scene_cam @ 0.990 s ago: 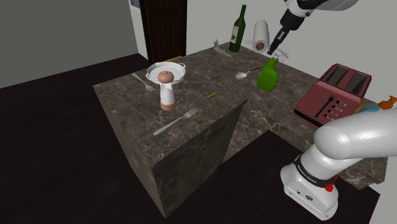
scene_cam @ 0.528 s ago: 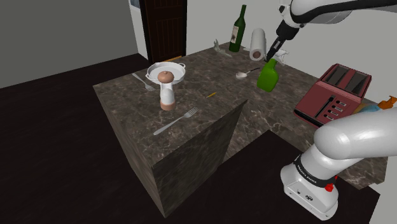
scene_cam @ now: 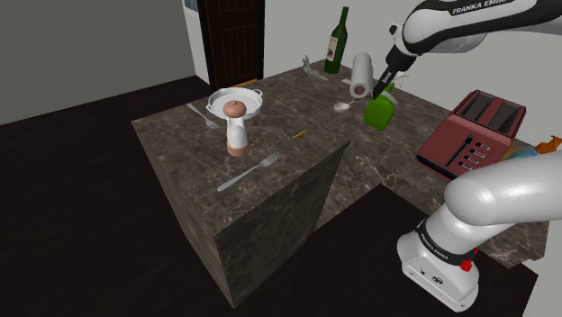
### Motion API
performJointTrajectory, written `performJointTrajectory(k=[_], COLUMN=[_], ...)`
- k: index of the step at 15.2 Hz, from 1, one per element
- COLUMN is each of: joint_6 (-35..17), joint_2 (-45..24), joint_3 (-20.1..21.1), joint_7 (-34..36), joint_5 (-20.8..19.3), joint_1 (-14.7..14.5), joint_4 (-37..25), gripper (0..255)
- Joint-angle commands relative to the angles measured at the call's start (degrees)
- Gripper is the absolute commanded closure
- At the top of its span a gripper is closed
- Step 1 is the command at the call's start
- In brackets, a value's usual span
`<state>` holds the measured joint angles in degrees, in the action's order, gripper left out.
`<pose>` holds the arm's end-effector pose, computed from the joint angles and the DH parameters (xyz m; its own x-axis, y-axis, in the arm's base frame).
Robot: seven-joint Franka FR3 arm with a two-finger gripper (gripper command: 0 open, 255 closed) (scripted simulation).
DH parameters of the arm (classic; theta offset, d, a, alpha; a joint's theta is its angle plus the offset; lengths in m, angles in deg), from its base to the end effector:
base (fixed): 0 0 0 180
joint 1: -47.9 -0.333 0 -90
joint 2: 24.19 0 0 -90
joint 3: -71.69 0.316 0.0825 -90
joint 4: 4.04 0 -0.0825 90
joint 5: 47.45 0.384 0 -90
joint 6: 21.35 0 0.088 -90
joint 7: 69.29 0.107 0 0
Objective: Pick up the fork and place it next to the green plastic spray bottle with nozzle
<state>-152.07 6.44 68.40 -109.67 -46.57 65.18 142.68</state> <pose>0.3776 -0.1422 0.4705 0.9143 0.3404 0.2194 0.3183 -0.9390 0.1301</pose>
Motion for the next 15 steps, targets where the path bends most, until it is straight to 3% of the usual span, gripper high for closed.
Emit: performJointTrajectory(k=[1, 15], joint_6=[-2.14, -14.94], joint_2=[-0.94, -6.96], joint_3=[-0.02, -0.51], joint_7=[-0.04, -0.85], joint_5=[0.07, 0.65], joint_1=[-0.06, -0.45], joint_4=[1.13, 7.92], gripper=[255, 255])
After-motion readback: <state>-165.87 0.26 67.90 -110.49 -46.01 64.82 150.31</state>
